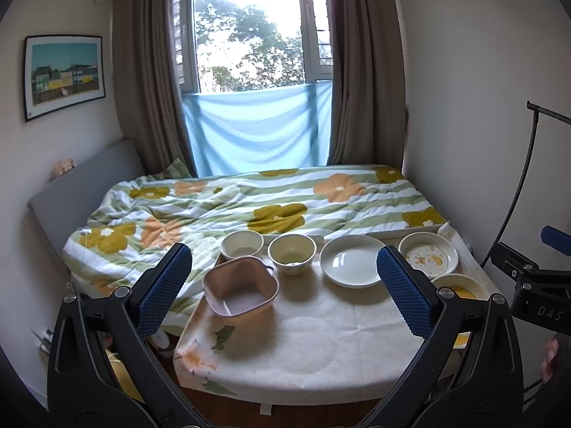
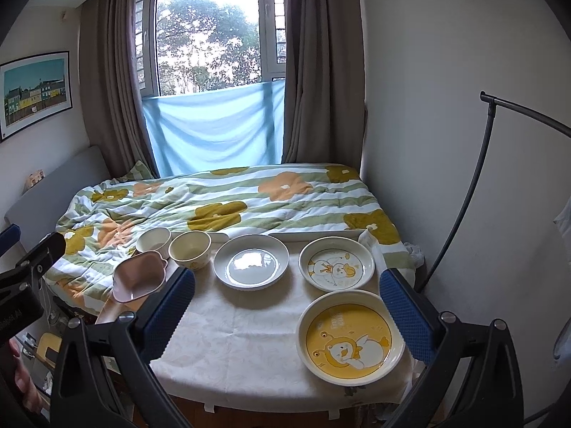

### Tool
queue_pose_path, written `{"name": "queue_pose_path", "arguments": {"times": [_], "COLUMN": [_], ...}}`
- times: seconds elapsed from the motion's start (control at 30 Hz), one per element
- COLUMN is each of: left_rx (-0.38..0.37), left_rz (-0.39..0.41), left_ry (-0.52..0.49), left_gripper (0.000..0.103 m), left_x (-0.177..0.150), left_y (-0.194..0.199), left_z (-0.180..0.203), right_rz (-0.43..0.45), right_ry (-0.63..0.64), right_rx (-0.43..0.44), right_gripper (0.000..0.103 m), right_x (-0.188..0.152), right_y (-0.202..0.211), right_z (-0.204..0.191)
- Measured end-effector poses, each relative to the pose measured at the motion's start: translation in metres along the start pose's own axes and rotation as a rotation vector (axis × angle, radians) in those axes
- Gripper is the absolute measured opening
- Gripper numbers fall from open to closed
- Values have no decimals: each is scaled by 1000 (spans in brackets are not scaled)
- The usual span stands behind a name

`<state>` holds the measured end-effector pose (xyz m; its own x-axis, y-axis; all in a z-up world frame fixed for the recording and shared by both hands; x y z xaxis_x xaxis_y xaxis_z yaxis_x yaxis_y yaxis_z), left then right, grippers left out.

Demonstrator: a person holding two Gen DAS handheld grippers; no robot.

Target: Organize plates and bowls

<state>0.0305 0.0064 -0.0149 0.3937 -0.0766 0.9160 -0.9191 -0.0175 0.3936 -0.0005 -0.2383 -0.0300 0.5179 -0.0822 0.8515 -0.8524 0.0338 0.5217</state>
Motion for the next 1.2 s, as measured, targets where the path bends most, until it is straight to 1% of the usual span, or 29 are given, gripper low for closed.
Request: {"name": "queue_pose_path", "arguments": {"times": [0.43,0.53,0.67,0.73,0.77,0.83,0.9,0.97,1.03,1.2], "left_rx": [2,-8,-35,-77,-109,-148,-189,-228,-276,-419], "left_rz": [-3,-18,-34,-62,-81,-97,-112,-152,-203,-367], "left_ry": [3,-19,-61,-83,-98,-125,-149,-167,-181,-223], "left_gripper": [103,103,103,103,103,103,103,103,103,103], "left_x": [-1,3,8,6,3,-5,-17,-28,-42,-80], "left_y": [-3,-8,-21,-35,-44,-57,-71,-85,-101,-148], "left_z": [-11,-10,-1,8,15,28,46,63,85,145], "right_rz": [2,-20,-57,-83,-95,-117,-144,-174,-197,-273], "right_ry": [-3,-33,-87,-113,-121,-140,-154,-169,-190,-241], "right_rx": [-9,-14,-61,-96,-114,-159,-183,-197,-184,-89], "right_gripper": [103,103,103,103,103,103,103,103,103,103], "right_x": [0,0,-7,-16,-21,-33,-47,-62,-74,-104], "right_y": [2,1,-2,-4,-5,-8,-13,-19,-25,-57], "right_z": [-5,-1,17,30,35,50,66,86,103,147]}}
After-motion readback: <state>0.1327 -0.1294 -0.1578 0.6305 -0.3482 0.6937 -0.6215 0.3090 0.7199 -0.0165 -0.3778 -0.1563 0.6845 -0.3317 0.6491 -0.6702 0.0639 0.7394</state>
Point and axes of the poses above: each gripper's, at about its wrist camera, not at the fingertips, and y roughly against the way its jaws point, z to its right, x to its top, the point moved 1 cm from there along -y, roughly the way its jaws point, and after that the axes turned 2 degrees about z, right-handed, at the moved point
